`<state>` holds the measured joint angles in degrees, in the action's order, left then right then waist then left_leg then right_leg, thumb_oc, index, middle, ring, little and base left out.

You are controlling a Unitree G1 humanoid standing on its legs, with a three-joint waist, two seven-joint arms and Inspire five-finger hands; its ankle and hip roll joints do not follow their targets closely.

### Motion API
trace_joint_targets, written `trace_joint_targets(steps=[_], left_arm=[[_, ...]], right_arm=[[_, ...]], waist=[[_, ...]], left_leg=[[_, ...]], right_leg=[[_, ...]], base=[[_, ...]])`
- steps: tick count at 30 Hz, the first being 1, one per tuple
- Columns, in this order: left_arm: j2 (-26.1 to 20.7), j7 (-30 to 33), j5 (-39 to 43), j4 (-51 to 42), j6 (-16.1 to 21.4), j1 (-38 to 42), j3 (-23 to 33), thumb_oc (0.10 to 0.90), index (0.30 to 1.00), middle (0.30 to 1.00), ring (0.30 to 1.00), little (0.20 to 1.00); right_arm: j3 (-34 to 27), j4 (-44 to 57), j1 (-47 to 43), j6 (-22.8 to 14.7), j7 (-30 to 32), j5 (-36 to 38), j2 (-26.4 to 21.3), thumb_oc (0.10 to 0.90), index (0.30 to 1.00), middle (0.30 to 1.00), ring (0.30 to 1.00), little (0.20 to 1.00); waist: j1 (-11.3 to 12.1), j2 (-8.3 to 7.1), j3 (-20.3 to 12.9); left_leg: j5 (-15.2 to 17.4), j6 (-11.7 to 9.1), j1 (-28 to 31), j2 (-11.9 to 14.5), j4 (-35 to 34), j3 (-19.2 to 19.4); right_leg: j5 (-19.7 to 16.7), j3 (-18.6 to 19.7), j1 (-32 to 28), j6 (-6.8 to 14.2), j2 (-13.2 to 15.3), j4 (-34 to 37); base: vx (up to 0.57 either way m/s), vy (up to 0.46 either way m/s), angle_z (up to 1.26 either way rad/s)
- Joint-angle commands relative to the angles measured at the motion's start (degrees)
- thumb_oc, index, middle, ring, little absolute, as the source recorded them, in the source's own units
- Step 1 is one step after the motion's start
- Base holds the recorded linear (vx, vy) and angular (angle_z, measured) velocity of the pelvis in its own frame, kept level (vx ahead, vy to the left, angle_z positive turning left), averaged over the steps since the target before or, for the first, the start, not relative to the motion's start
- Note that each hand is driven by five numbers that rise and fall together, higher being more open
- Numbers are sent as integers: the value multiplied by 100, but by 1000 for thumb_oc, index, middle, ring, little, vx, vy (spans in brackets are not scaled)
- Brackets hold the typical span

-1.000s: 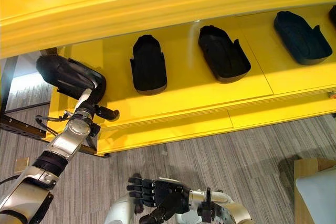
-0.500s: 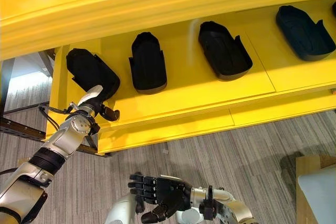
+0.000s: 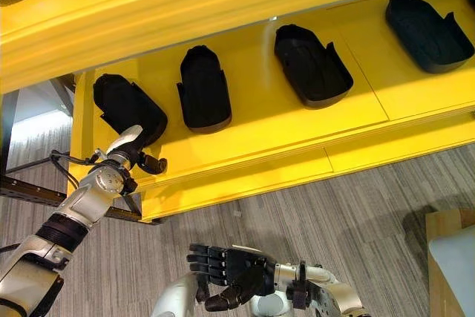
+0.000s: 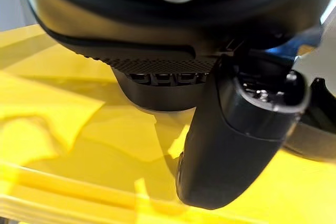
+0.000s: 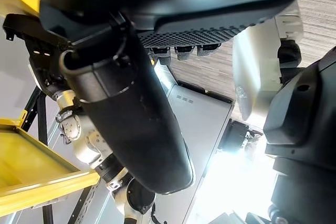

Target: Move parts from the plastic box to the shelf.

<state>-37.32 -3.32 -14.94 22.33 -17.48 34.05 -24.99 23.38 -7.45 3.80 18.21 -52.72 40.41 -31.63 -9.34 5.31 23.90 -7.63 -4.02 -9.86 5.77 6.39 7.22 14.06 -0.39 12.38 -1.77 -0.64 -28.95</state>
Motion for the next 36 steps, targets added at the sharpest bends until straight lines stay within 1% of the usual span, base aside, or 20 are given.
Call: trace_joint_targets(steps=[1,5,8,10,11,12,16,18,19,21,22,24,25,29,31,32,33,34,35,36], left_arm=[[-320,-296,-470,-126,73,-283,131,900,1000,1000,1000,1000],[-558,-452,-796,-284,156,-432,228,900,1000,1000,1000,1000],[-722,-532,-813,-375,163,-575,307,900,1000,1000,1000,1000],[-818,-586,-896,-473,168,-759,422,900,1000,1000,1000,1000],[-907,-577,-837,-603,87,-1017,548,900,1000,1000,1000,1000],[-912,-549,-699,-665,-12,-1149,633,900,1000,1000,1000,1000],[-918,-530,-898,-599,54,-1239,706,900,1000,1000,1000,1000],[-901,-481,-815,-551,48,-1257,704,900,1000,1000,1000,1000],[-852,-343,-686,-499,-87,-1272,746,900,1000,1000,1000,1000],[-755,40,-1018,-305,-109,-1235,817,900,1000,1000,1000,1000],[-755,99,-1053,-264,-103,-1218,822,900,1000,1000,1000,1000],[-744,361,-1370,-107,-165,-1108,821,900,1000,1000,1000,1000],[-761,685,-1579,111,-240,-955,808,900,1000,1000,1000,1000],[-712,854,-1692,407,-566,-626,762,900,1000,1000,1000,1000],[-708,973,-1886,567,-579,-489,702,900,1000,1000,1000,1000],[-735,1028,-1663,717,-729,-337,639,900,1000,1000,1000,1000],[-728,1010,-1606,772,-750,-298,638,900,1000,1000,1000,1000],[-667,1061,-1379,918,-839,-176,640,900,1000,1000,1000,1000],[-641,1081,-1382,952,-847,-149,636,900,1000,1000,1000,1000],[-533,1165,-1554,1095,-902,-15,605,900,1000,1000,1000,1000]], right_arm=[[7,629,-4,-99,-481,77,262,900,1000,1000,1000,1000],[-80,575,36,-79,-535,41,223,900,1000,1000,1000,1000],[-108,579,79,-50,-566,3,191,900,1000,1000,1000,1000],[-110,563,86,-18,-613,-28,150,900,1000,1000,1000,1000],[-108,603,117,48,-664,-51,90,900,1000,1000,1000,1000],[-111,650,135,86,-653,-27,52,900,1000,1000,1000,1000],[-176,679,188,126,-669,-72,28,900,1000,1000,1000,1000],[-195,679,181,144,-680,-76,11,900,1000,1000,1000,1000],[-261,707,193,214,-684,-102,-24,900,1000,1000,1000,1000],[-332,700,230,323,-761,-209,-14,900,1000,1000,1000,1000],[-334,701,232,333,-764,-218,-16,900,1000,1000,1000,1000],[-349,727,250,403,-760,-222,-35,900,1000,1000,1000,1000],[-356,718,287,446,-789,-259,-47,900,1000,1000,1000,1000],[-335,646,264,504,-865,-312,-45,900,1000,1000,1000,1000],[-343,620,270,531,-891,-347,-38,900,1000,1000,1000,1000],[-343,588,266,542,-917,-379,-34,900,1000,1000,1000,1000],[-341,597,270,548,-915,-374,-38,900,1000,1000,1000,1000],[-343,618,261,582,-914,-345,-55,900,1000,1000,1000,1000],[-346,626,260,593,-914,-346,-55,900,1000,1000,1000,1000],[-360,659,239,665,-896,-351,-58,900,1000,1000,1000,1000]], waist=[[-136,-124,-250],[-120,-73,-294],[-102,-49,-336],[-41,-34,-384],[29,-8,-433],[39,18,-451],[8,68,-467],[-2,79,-467],[-20,101,-486],[-63,110,-544],[-68,108,-551],[-97,99,-581],[-143,89,-621],[-204,70,-649],[-238,67,-652],[-272,66,-658],[-280,61,-658],[-306,47,-649],[-311,43,-646],[-344,28,-633]], left_leg=[[486,170,111,-348,354,-272],[501,178,176,-394,318,-368],[515,189,220,-427,290,-499],[524,196,250,-460,253,-754],[514,203,318,-483,164,-997],[479,201,349,-470,86,-963],[433,184,365,-422,8,-866],[433,177,367,-424,11,-855],[447,181,396,-448,2,-845],[466,190,450,-475,-4,-814],[467,191,451,-477,-2,-809],[476,196,470,-483,7,-789],[486,199,504,-482,-3,-761],[478,188,496,-482,1,-734],[481,188,514,-485,-6,-727],[482,187,515,-489,-9,-715],[480,187,512,-488,-9,-711],[474,185,494,-483,-1,-704],[474,185,490,-482,0,-704],[467,186,482,-481,-6,-698]], right_leg=[[-596,-431,-285,254,187,866],[-605,-391,-331,255,197,925],[-619,-322,-364,261,197,976],[-621,-222,-379,262,191,1015],[-608,-134,-408,261,177,1044],[-592,-143,-422,259,174,1052],[-561,-165,-391,265,187,1016],[-560,-167,-381,270,202,1009],[-555,-172,-382,275,222,1006],[-547,-163,-409,278,237,1001],[-548,-161,-409,278,239,999],[-553,-150,-422,280,247,997],[-551,-133,-430,284,249,994],[-554,-101,-373,291,240,937],[-558,-86,-380,296,235,933],[-563,-64,-369,303,231,929],[-565,-56,-363,304,228,926],[-576,-43,-334,308,225,912],[-578,-41,-328,309,225,908],[-588,-27,-307,312,217,904]], base=[[32,24,-2],[40,31,-1],[53,46,-8],[88,73,-16],[134,115,-24],[112,106,-35],[32,55,-26],[37,73,6],[93,118,-2],[124,125,-6],[92,72,-12],[83,53,-8],[90,54,-4],[38,30,-1],[42,31,0],[35,30,-1],[0,0,0],[0,0,0],[0,0,0],[0,0,0]])
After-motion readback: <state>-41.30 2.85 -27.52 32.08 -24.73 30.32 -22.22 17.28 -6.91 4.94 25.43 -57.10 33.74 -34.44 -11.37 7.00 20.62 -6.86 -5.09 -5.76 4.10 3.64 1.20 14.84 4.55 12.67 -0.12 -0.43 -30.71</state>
